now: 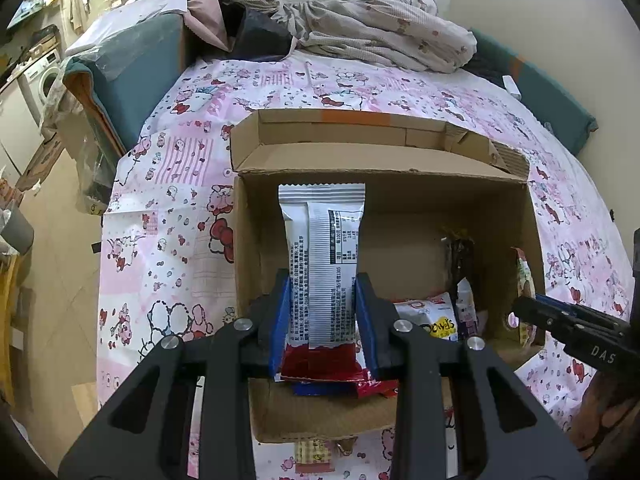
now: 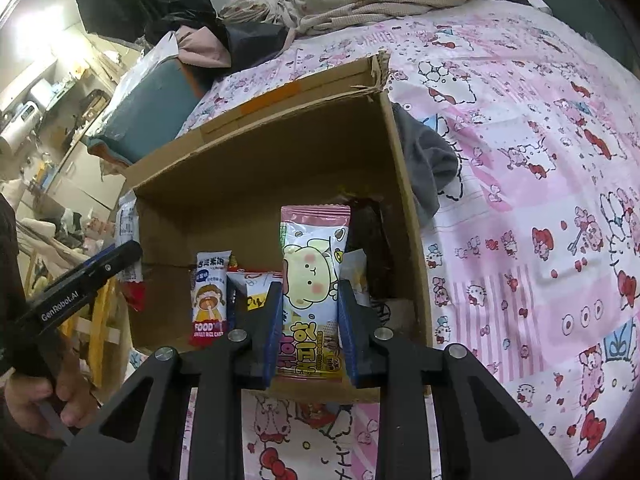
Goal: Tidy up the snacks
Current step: 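Lower the snack bar and bear-print bag into the box and open both tools, then move both open tools back over the remaining snacks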
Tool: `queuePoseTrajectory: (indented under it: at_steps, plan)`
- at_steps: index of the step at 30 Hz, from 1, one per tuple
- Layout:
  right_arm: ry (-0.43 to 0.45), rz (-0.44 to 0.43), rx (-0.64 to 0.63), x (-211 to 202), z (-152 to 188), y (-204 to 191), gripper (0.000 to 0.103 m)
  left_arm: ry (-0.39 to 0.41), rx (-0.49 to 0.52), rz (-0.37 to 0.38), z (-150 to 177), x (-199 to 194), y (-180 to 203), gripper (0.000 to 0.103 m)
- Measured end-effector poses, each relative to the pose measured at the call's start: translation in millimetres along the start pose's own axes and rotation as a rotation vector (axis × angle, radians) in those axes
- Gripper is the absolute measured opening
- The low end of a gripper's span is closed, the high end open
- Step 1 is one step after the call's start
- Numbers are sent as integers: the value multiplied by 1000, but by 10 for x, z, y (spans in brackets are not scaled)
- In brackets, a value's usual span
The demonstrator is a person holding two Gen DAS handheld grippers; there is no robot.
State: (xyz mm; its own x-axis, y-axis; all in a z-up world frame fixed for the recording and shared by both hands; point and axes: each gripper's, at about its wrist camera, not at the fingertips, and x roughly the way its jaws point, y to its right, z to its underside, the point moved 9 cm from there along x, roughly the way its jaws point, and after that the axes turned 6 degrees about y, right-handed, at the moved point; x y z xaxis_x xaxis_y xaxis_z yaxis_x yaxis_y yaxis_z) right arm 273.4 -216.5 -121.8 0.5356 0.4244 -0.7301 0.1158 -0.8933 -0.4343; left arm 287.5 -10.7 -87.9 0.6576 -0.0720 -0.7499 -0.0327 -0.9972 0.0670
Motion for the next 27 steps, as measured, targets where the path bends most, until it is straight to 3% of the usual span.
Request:
queuePoseTrajectory:
  at_steps: [3, 6, 8, 10, 11, 13, 22, 27]
  plan:
    - [1, -11, 16, -7, -6, 3, 30, -2, 1, 1, -1, 0, 8, 28]
    - [20, -39, 44, -50, -55, -7, 32, -2, 10, 9, -1, -6, 38, 37]
    - [37, -48, 54, -87, -94, -3, 39, 2, 37, 14, 8, -33, 81, 47]
    - [56, -77, 83, -127, -138, 4, 80, 18, 60, 14, 6, -72, 110, 72]
    - [77, -80, 92, -162, -166, 13, 84, 30, 63, 10, 2, -98, 115, 77]
    - [105, -76, 95, -211, -212, 23, 85, 53, 57, 20, -12, -150, 123, 84]
    - [163, -79, 107, -375, -245, -8, 87, 131, 59, 64, -74, -375, 128, 85]
    - [273, -69, 56, -685, -295, -121, 90, 141, 2, 102, -85, -491, 100, 84]
